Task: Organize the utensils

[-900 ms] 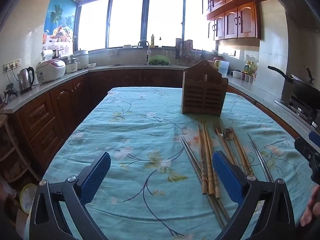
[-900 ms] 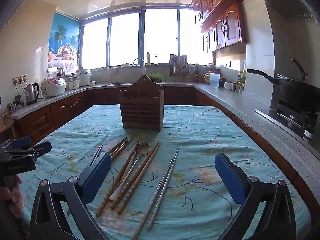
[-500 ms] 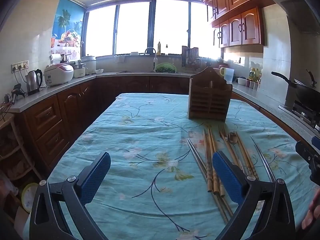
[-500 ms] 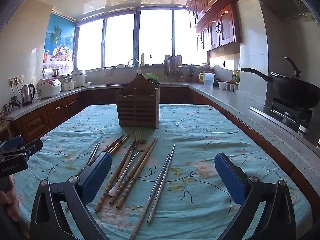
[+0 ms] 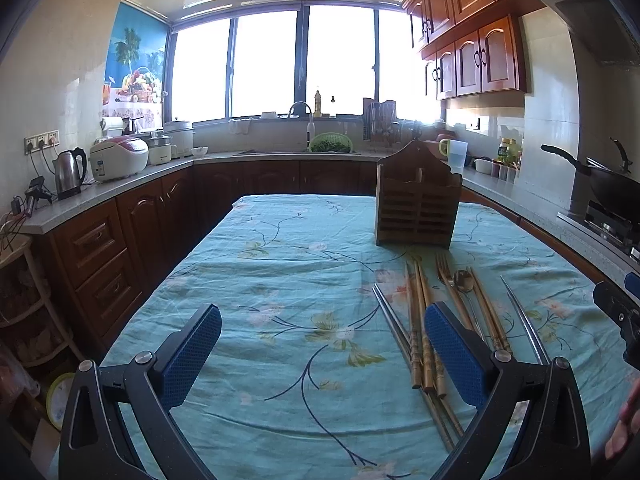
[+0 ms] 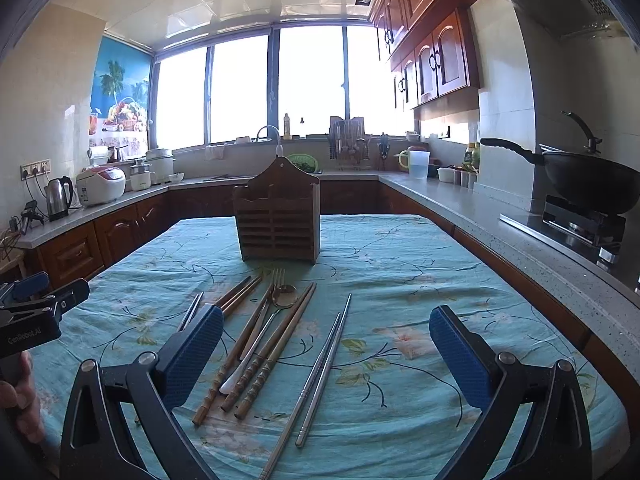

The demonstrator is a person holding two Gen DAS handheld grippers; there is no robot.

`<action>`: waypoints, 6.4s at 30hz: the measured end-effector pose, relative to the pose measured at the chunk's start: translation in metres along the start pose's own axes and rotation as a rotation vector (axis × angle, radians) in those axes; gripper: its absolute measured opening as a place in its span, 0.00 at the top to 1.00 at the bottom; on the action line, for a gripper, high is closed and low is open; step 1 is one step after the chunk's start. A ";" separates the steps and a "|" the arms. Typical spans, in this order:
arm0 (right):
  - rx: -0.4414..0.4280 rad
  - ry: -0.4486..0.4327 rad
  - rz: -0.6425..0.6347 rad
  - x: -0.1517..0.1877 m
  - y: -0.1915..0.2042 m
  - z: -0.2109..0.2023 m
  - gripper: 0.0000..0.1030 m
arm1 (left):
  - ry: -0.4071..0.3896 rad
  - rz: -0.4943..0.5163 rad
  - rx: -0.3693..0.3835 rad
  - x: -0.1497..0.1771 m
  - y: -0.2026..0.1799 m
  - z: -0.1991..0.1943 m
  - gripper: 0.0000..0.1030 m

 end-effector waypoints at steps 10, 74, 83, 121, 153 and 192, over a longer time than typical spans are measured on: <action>-0.017 -0.012 0.015 -0.001 0.002 -0.002 0.00 | -0.017 0.009 0.000 -0.002 -0.001 -0.003 0.01; -0.074 0.198 0.086 -0.006 -0.001 0.049 0.08 | 0.267 -0.089 0.155 -0.033 0.012 0.077 0.15; -0.066 0.418 0.093 0.007 -0.003 0.125 0.48 | 0.420 -0.093 0.271 -0.049 -0.004 0.146 0.34; -0.061 0.526 0.057 -0.001 0.012 0.199 0.96 | 0.547 -0.009 0.371 -0.062 -0.023 0.277 0.97; -0.214 0.159 0.199 -0.177 0.005 0.124 0.97 | 0.139 -0.112 0.466 -0.177 0.034 0.120 0.97; -0.151 0.095 0.332 -0.185 0.045 0.282 0.96 | -0.008 -0.266 0.324 -0.175 0.037 0.336 0.96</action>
Point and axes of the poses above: each gripper's, at about its wrist camera, not at the fingertips, and z roughly the way its jaws point, y to its left, x to its underside, the point moved 8 cm from there along z, roughly the way its jaws point, and after that the axes turned 14 degrees about x, right-handed, at the moved point
